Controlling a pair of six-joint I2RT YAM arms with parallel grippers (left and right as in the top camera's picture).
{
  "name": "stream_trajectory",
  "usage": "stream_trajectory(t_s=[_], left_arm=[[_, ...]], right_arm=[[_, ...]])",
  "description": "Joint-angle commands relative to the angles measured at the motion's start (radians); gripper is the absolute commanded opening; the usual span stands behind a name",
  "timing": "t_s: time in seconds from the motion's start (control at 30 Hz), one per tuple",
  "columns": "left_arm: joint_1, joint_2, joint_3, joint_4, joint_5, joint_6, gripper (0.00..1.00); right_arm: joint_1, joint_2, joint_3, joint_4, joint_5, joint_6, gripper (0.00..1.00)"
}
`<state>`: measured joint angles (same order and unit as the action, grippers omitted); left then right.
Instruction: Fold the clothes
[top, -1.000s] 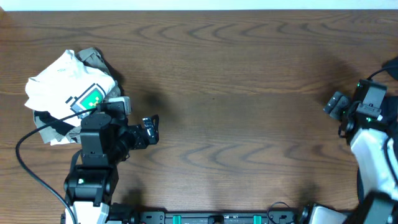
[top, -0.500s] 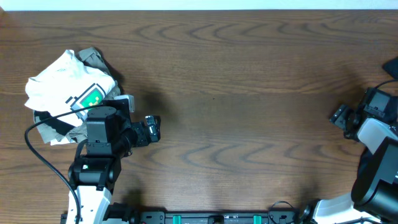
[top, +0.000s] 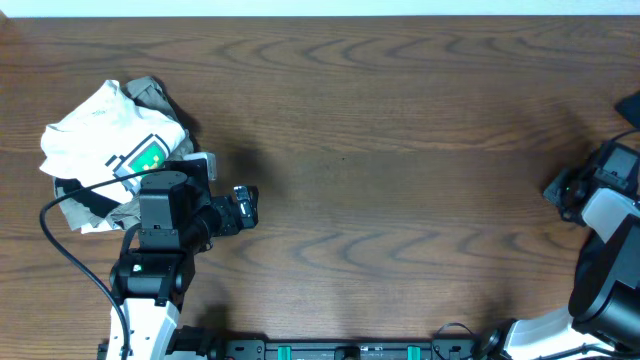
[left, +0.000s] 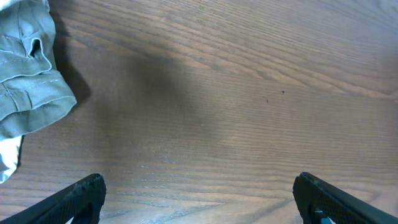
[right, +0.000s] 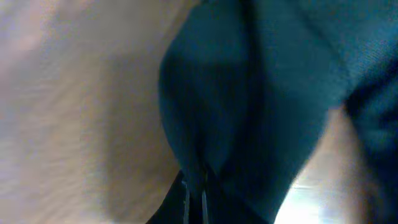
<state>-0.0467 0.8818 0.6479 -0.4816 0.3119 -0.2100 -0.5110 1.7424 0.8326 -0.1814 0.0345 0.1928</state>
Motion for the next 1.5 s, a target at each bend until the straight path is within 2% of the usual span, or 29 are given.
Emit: stream_trajectory(t_s=[0.0,0.13,0.27,0.67,0.83,1.0,1.03,1.2,1.27,1.3,1.4,1.47], left_arm=[[0.003,0.001,0.021,0.008,0.01,-0.006,0.98],[0.003,0.001,0.021,0.016,0.01,-0.006,0.98],[0.003,0.001,0.021,0.02,0.01,-0.006,0.98],[0.003,0.001,0.021,0.02,0.01,-0.006,0.98],[0.003,0.007,0.021,0.019,0.01,-0.006,0.98],[0.003,0.014,0.021,0.02,0.01,-0.006,0.98],[0.003,0.014,0.021,0.02,0.01,-0.006,0.98],[0.003,0.014,0.021,0.022,0.01,-0.006,0.98],[0.003,0.014,0.021,0.027,0.01,-0.006,0.98],[0.003,0.014,0.021,0.029,0.01,-0.006,0.98],[0.003,0.014,0.021,0.049,0.01,-0.006,0.98],[0.003,0.015,0.021,0.077,0.01,-0.006,0.98]], right_arm=[[0.071,0.029,0.03,-0.01,-0.239,-0.019,0.01],[0.171,0.029,0.094,-0.016,-0.419,-0.018,0.01],[0.324,0.029,0.194,-0.027,-0.517,-0.018,0.01],[0.803,0.029,0.534,-0.024,-0.403,-0.044,0.01],[0.943,0.029,0.559,0.06,-0.341,-0.078,0.01],[1.021,0.05,0.559,0.034,-0.319,-0.078,0.02],[1.027,0.053,0.559,0.018,-0.319,-0.078,0.05],[1.023,0.047,0.559,-0.102,-0.266,-0.146,0.49],[0.995,0.029,0.559,-0.153,-0.174,-0.146,0.52],[0.977,0.016,0.56,-0.179,-0.141,-0.145,0.58],[0.918,-0.037,0.56,-0.272,-0.109,-0.145,0.7],[0.874,-0.074,0.56,-0.35,-0.109,-0.14,0.74]])
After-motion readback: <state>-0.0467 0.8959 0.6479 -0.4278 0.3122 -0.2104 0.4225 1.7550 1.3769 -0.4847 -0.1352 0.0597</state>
